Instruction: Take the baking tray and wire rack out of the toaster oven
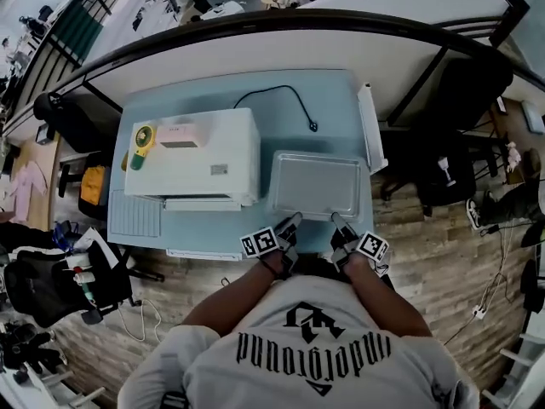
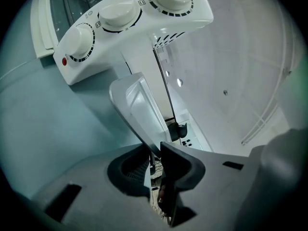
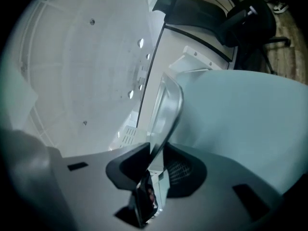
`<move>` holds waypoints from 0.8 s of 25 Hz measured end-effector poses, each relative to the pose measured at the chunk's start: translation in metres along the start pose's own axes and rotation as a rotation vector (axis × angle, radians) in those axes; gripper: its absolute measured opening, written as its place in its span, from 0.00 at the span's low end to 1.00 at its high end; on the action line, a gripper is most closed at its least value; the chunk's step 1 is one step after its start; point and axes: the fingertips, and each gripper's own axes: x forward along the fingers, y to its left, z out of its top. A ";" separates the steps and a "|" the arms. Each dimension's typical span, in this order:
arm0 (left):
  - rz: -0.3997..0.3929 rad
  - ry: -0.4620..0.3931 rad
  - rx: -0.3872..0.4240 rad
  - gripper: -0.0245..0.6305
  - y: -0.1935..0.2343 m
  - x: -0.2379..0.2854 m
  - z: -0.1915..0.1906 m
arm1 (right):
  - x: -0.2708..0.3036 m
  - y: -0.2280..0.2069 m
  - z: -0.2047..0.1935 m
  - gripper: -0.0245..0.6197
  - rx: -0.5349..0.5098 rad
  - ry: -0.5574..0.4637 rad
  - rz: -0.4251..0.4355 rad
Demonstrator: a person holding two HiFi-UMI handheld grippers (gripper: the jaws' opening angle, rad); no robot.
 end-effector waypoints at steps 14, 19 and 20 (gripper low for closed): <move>0.123 -0.052 -0.020 0.16 0.054 0.023 -0.006 | 0.038 -0.050 0.005 0.20 -0.036 0.210 0.037; 0.147 -0.056 -0.024 0.16 0.067 0.027 -0.009 | 0.037 -0.069 -0.001 0.20 0.016 0.245 -0.044; 0.151 -0.055 -0.027 0.16 0.069 0.027 -0.010 | 0.040 -0.069 0.000 0.20 0.000 0.250 -0.025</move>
